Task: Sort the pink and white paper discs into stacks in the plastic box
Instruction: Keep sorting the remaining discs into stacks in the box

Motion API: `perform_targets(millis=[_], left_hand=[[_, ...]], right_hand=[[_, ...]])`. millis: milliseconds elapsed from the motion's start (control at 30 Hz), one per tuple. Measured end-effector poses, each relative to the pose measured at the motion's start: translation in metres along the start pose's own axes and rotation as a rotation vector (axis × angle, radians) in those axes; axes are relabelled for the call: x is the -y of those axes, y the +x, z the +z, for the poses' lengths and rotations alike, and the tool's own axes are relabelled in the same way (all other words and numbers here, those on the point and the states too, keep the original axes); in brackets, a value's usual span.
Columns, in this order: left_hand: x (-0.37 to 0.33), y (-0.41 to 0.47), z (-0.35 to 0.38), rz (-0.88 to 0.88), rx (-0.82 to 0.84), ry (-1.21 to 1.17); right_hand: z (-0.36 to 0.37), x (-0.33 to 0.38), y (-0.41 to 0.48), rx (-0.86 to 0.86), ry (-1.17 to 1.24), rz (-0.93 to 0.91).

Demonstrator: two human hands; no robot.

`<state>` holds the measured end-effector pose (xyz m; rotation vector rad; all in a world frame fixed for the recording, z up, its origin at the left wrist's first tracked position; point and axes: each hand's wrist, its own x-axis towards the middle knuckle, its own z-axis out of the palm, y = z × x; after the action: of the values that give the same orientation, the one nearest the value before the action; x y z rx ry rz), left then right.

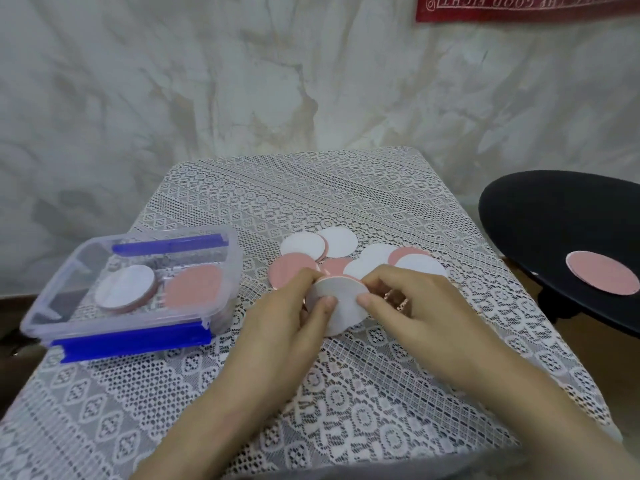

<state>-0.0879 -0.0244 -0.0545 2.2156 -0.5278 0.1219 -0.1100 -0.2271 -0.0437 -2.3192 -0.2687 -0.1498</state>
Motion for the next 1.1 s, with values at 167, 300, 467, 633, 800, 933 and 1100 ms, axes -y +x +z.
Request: perform_targets(millis=[167, 300, 467, 633, 800, 933, 1100], left_hand=[[0.002, -0.016, -0.028, -0.038, -0.036, -0.020], [0.010, -0.029, -0.058, -0.082, -0.080, -0.109], [0.039, -0.040, -0.104, -0.184, -0.164, -0.151], [0.068, -0.054, -0.148, -0.278, -0.260, -0.092], [0.092, -0.063, -0.179, -0.367, -0.386, 0.036], [0.108, -0.067, -0.196, -0.393, -0.407, 0.211], [0.119, -0.067, -0.202, -0.432, -0.321, 0.208]], right_hand=[[0.014, 0.023, 0.006, 0.024, 0.146, -0.023], [0.028, 0.044, 0.015, 0.064, 0.296, -0.041], [0.056, 0.073, 0.034, 0.130, 0.393, -0.006], [0.082, 0.099, 0.059, 0.141, 0.412, 0.030], [0.105, 0.128, 0.094, 0.144, 0.393, 0.025], [0.131, 0.149, 0.129, 0.173, 0.313, 0.000], [0.166, 0.161, 0.163, 0.245, 0.003, -0.042]])
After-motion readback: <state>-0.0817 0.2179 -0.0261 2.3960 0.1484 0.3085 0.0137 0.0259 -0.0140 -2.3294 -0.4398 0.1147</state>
